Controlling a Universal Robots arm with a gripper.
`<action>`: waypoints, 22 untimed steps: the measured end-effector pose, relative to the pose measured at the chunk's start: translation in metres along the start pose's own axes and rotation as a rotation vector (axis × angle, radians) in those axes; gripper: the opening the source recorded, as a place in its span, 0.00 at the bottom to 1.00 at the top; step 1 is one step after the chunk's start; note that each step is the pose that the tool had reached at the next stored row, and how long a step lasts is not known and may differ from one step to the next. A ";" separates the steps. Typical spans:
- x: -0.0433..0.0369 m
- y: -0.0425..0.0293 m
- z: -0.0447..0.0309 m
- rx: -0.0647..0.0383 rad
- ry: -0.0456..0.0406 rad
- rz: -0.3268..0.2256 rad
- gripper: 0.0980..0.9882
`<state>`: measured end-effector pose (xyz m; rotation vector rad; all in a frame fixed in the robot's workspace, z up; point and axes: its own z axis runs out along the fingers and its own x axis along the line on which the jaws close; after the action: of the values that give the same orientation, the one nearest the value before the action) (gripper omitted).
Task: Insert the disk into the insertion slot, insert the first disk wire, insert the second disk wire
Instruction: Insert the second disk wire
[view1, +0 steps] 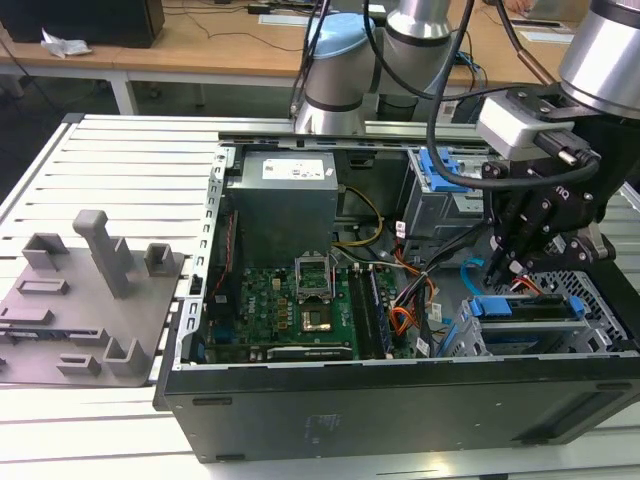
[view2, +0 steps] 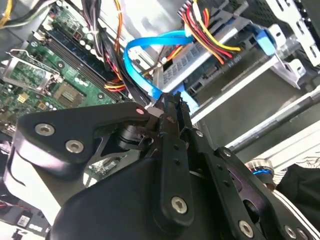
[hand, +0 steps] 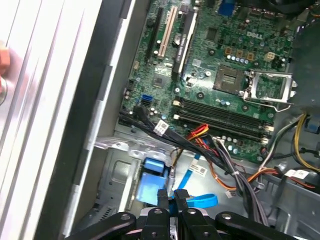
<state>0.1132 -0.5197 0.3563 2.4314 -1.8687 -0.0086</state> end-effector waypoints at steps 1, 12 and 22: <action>0.0039 0.0002 0.0009 0.000 -0.0013 0.000 0.07; 0.0079 -0.0042 0.0038 0.000 -0.0354 0.153 0.07; 0.0079 -0.0043 0.0048 -0.006 -0.0372 0.316 0.07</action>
<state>0.1192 -0.5264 0.3516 2.1176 -2.2426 -0.0410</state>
